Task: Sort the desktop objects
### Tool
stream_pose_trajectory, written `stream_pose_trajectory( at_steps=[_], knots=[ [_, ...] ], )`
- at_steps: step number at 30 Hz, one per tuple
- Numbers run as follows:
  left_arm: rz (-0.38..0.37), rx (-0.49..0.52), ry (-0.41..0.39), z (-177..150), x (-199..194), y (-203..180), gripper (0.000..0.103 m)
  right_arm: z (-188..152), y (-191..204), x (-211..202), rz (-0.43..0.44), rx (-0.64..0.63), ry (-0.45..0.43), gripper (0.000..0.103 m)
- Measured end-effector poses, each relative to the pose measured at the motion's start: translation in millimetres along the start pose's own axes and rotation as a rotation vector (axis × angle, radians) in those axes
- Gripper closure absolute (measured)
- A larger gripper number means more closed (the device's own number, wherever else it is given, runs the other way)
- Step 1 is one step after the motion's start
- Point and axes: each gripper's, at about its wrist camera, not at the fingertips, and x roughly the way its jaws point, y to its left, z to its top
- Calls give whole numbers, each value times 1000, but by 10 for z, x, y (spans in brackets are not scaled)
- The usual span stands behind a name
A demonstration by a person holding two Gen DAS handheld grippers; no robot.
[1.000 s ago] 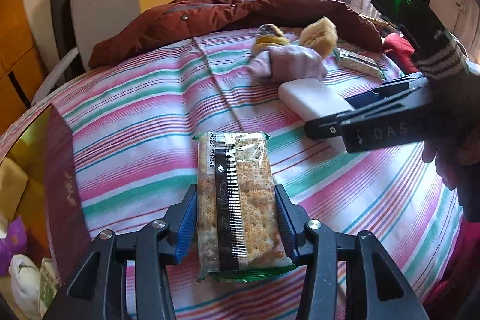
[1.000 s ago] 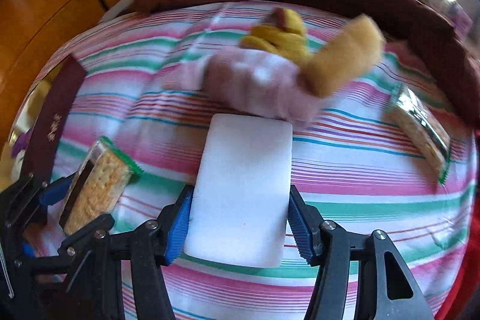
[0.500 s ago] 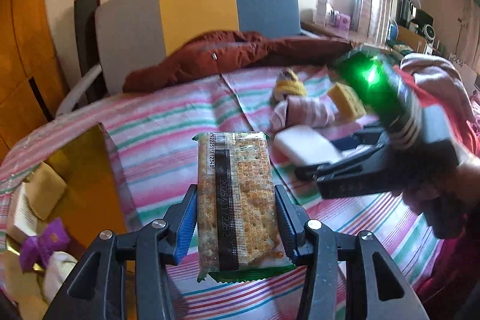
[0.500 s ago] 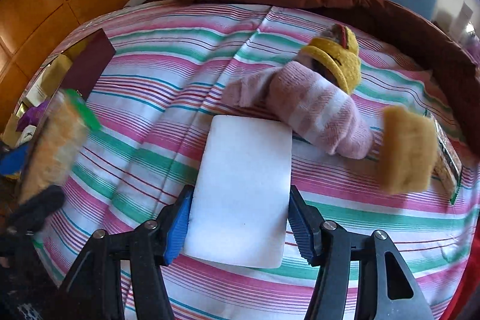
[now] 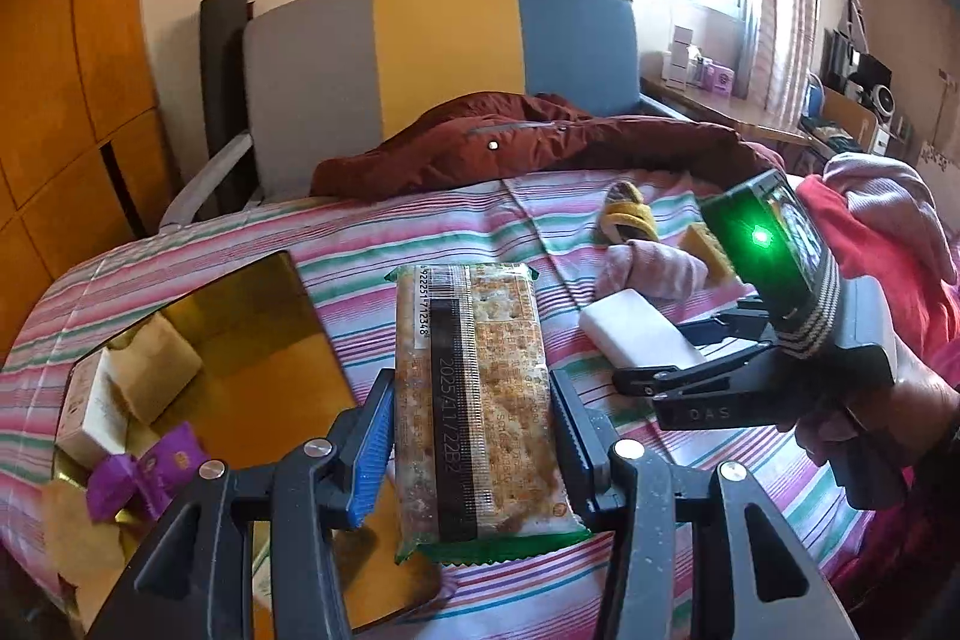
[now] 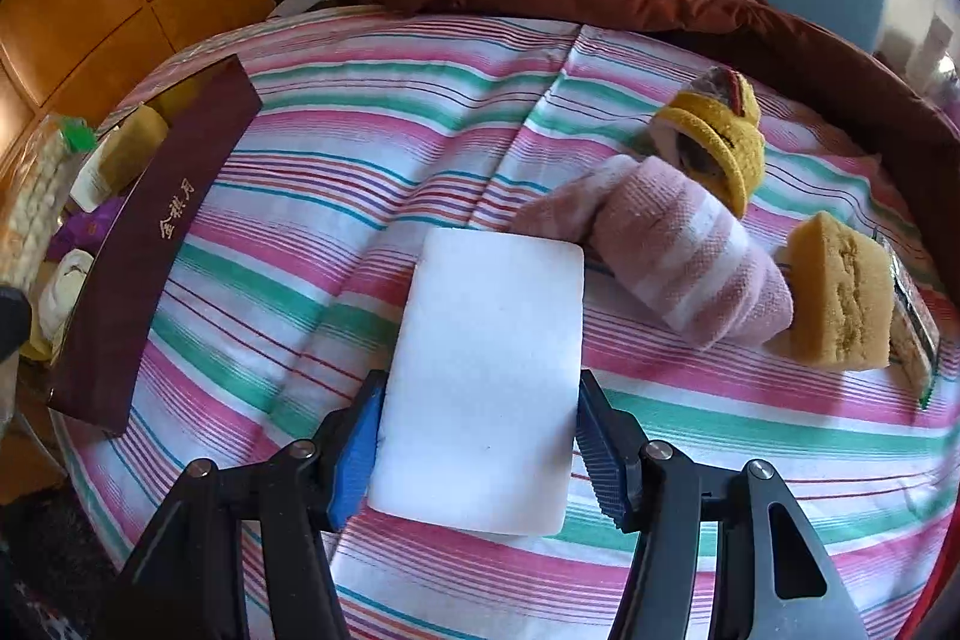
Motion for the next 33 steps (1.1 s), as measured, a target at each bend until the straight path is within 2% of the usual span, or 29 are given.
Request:
stream_pose_trajectory(
  at_steps=[8, 18, 22, 33],
  knots=[
    [23, -50, 12, -87, -69, 255, 54, -19, -6, -40, 12, 19, -2, 42],
    [51, -124, 26, -194, -127, 568, 54, 69, -2, -100, 108, 86, 8, 44],
    [66, -146, 24, -228, -153, 675, 54, 139, 162, -179, 149, 72, -12, 44],
    [106, -252, 13, -369, -279, 1139, 54, 397, 974, -507, 252, -44, -94, 44]
  ],
)
